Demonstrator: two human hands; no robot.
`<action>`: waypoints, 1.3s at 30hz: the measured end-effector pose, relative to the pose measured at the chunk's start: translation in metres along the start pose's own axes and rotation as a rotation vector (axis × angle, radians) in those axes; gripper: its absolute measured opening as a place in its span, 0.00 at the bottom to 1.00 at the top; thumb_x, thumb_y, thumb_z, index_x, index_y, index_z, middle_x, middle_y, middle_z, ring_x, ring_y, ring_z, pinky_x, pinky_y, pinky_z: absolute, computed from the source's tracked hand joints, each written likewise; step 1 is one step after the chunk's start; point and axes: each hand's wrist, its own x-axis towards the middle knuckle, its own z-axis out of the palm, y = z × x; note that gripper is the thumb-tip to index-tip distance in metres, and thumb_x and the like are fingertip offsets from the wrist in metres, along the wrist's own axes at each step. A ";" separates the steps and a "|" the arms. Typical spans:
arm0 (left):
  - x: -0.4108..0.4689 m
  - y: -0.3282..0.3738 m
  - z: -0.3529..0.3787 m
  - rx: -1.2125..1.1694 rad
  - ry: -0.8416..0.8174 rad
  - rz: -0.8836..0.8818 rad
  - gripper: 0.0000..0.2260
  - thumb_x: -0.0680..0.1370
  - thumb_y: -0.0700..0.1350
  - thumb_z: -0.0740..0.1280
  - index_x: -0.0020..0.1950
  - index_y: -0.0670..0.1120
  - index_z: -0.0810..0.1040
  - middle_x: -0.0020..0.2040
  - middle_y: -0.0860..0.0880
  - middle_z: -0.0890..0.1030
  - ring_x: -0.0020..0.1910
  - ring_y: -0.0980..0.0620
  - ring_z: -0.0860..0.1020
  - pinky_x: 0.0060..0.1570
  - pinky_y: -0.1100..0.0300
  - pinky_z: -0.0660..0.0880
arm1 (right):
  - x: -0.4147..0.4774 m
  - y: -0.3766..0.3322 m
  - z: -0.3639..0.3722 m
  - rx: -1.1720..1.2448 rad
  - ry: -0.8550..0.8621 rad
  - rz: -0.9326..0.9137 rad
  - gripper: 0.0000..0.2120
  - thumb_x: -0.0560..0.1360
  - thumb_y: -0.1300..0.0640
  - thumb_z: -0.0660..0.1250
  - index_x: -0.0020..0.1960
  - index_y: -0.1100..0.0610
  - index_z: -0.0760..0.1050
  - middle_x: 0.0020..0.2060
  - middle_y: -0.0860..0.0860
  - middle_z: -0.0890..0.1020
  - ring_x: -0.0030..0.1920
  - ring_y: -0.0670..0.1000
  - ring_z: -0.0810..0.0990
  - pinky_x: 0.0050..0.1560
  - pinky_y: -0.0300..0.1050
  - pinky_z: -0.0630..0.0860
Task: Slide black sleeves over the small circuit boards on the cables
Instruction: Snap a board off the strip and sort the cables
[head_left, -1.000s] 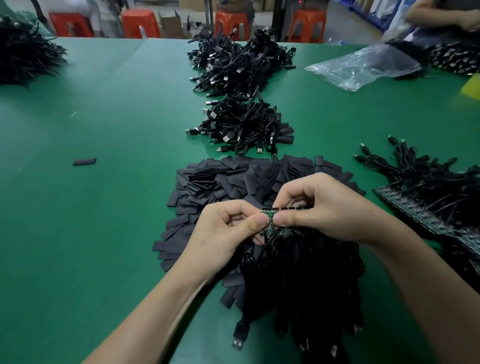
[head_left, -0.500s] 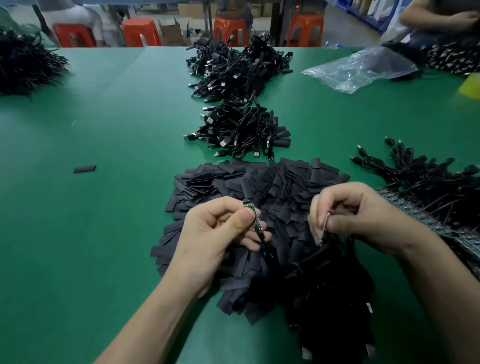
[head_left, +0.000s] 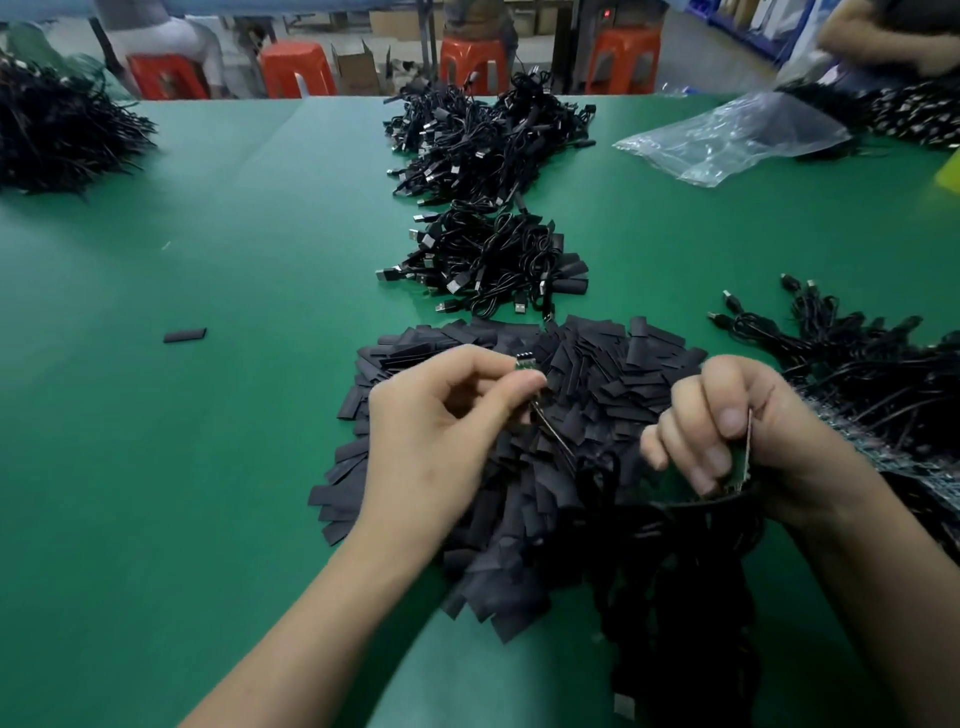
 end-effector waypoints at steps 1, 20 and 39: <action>0.003 -0.001 -0.002 -0.002 0.023 -0.015 0.06 0.75 0.46 0.77 0.40 0.52 0.83 0.33 0.54 0.83 0.32 0.60 0.79 0.37 0.68 0.74 | -0.001 -0.001 0.002 0.050 0.001 -0.017 0.07 0.77 0.62 0.66 0.46 0.55 0.81 0.37 0.49 0.84 0.35 0.47 0.83 0.51 0.48 0.79; 0.025 0.044 0.021 -0.408 0.001 -0.115 0.05 0.79 0.40 0.73 0.44 0.47 0.83 0.35 0.50 0.83 0.31 0.47 0.86 0.29 0.61 0.80 | 0.013 -0.008 0.027 -0.522 0.192 0.088 0.09 0.69 0.46 0.80 0.43 0.48 0.84 0.39 0.52 0.88 0.41 0.51 0.87 0.47 0.41 0.82; 0.028 0.014 0.002 -0.245 -0.100 -0.221 0.04 0.78 0.46 0.74 0.44 0.49 0.86 0.33 0.51 0.84 0.32 0.56 0.78 0.36 0.65 0.75 | 0.025 0.002 0.018 -1.093 0.416 0.335 0.17 0.77 0.32 0.64 0.57 0.39 0.82 0.54 0.37 0.85 0.56 0.39 0.82 0.59 0.45 0.76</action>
